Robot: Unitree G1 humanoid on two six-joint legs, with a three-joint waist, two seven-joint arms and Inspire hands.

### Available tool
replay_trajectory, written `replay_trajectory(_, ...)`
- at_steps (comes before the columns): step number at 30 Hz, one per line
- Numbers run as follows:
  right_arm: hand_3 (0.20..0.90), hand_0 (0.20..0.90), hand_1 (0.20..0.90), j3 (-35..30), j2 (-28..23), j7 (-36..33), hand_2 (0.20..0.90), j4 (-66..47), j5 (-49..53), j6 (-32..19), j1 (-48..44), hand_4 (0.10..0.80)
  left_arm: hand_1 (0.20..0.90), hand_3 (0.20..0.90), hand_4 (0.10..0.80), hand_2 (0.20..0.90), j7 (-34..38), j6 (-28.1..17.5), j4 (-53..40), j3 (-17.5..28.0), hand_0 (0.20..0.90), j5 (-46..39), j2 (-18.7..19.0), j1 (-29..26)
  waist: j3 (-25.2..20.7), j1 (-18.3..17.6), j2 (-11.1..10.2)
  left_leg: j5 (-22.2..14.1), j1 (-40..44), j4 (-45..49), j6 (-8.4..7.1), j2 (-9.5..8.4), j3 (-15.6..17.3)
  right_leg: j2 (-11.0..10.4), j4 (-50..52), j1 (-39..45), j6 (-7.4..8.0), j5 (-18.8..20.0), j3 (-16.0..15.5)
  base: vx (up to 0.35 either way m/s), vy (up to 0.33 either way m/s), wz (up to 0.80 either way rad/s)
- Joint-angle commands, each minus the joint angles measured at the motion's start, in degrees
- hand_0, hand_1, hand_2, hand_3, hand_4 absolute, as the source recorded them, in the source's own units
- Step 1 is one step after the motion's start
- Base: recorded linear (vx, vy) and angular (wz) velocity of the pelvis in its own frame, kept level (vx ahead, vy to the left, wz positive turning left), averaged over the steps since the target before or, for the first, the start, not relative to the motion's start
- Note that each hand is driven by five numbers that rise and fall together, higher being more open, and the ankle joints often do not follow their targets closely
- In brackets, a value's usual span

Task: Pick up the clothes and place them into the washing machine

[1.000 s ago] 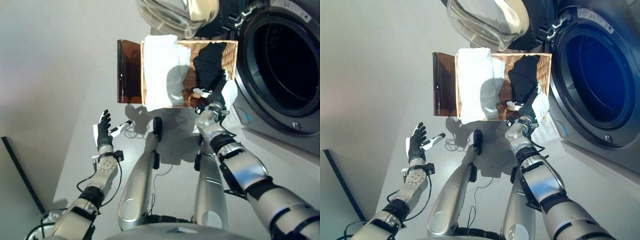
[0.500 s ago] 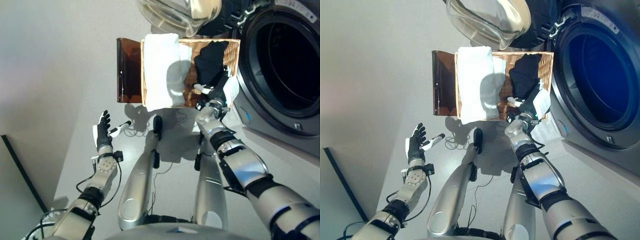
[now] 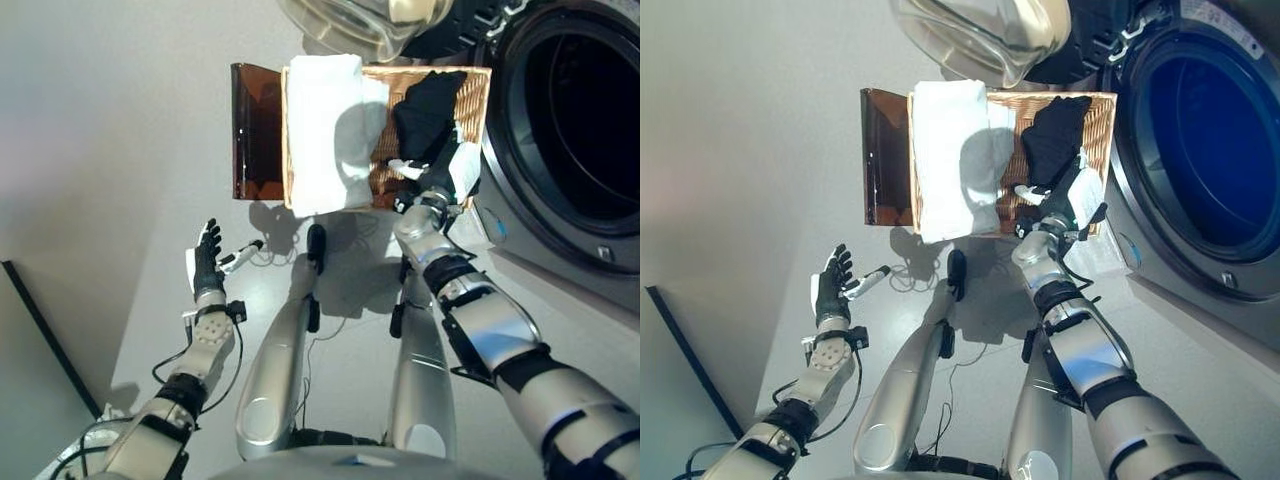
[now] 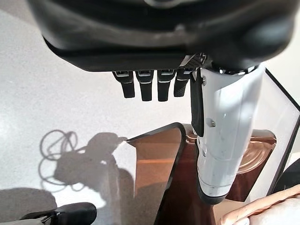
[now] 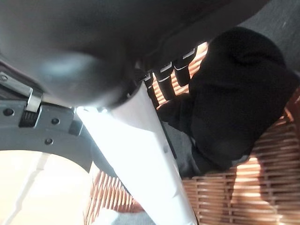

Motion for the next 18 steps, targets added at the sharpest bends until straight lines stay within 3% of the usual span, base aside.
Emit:
replay_trajectory(1,0.900,0.900,0.900,0.5,-2.1,-0.1,0.900,1.2,1.5,-2.3,-7.1,0.800,0.900,0.900,0.800,0.900,1.0,-3.5,-5.6,0.8,0.900,0.1,4.6,2.4,-0.7,2.1,3.3,-1.6,-3.3,1.1,-2.98,-0.66,2.8,0.8,6.5,-0.5,-1.31,-6.7,2.1,0.000,0.000,0.00)
replay_trajectory(18,0.900,0.900,0.900,-0.1,-5.1,3.2,0.900,6.5,7.0,-2.6,-13.2,0.800,0.900,0.900,0.800,0.900,0.0,-4.4,-13.1,1.7,0.900,-1.0,7.6,3.7,-0.7,3.9,5.5,-0.3,-10.6,1.0,-2.96,-1.54,2.4,0.4,9.3,-8.9,-1.21,-6.6,2.7,-0.007,0.009,0.02)
